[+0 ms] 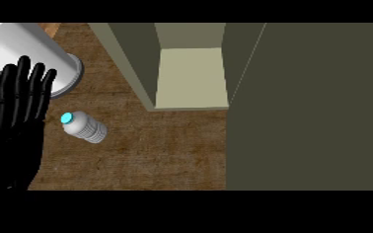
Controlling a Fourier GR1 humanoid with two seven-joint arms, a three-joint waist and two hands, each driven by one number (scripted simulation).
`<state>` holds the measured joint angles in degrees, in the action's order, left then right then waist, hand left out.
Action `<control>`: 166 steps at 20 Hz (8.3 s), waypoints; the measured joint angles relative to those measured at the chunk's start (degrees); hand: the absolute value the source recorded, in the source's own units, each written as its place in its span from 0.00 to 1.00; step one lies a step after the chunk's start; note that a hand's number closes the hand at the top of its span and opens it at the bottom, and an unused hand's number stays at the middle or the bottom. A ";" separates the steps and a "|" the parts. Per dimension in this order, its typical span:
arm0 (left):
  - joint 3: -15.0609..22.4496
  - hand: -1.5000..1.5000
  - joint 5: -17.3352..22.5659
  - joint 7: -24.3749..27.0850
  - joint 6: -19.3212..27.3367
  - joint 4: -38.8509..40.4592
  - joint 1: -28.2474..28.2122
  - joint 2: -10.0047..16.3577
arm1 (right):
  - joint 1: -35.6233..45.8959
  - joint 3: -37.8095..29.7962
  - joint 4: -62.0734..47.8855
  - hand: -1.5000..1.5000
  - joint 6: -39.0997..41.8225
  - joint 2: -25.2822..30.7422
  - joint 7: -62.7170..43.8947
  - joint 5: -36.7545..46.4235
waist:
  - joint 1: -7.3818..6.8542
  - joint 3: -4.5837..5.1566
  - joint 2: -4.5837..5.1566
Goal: Pick up the bottled water, place it into the cabinet and close the cabinet
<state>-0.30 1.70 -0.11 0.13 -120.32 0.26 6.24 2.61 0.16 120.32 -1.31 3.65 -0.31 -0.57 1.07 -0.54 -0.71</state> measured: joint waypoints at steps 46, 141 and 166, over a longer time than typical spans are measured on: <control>-21.67 0.00 15.72 5.56 -17.30 50.08 3.69 9.08 | -49.86 22.93 22.93 0.00 15.44 6.00 10.20 -2.79 | 0.96 0.67 0.65; 21.88 0.00 21.67 21.90 45.01 106.35 60.71 -5.19 | -63.32 15.65 21.59 0.00 16.68 17.99 31.36 -3.54 | 3.41 0.54 1.99; 16.45 1.00 34.58 39.03 27.08 93.93 58.78 -6.20 | -63.62 17.86 22.16 0.00 18.75 17.35 30.76 -3.61 | 1.88 0.62 1.02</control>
<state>16.16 36.28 38.92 27.21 -26.39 59.04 0.04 -61.01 18.02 142.48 17.43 21.00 30.44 -4.18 2.95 0.08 0.31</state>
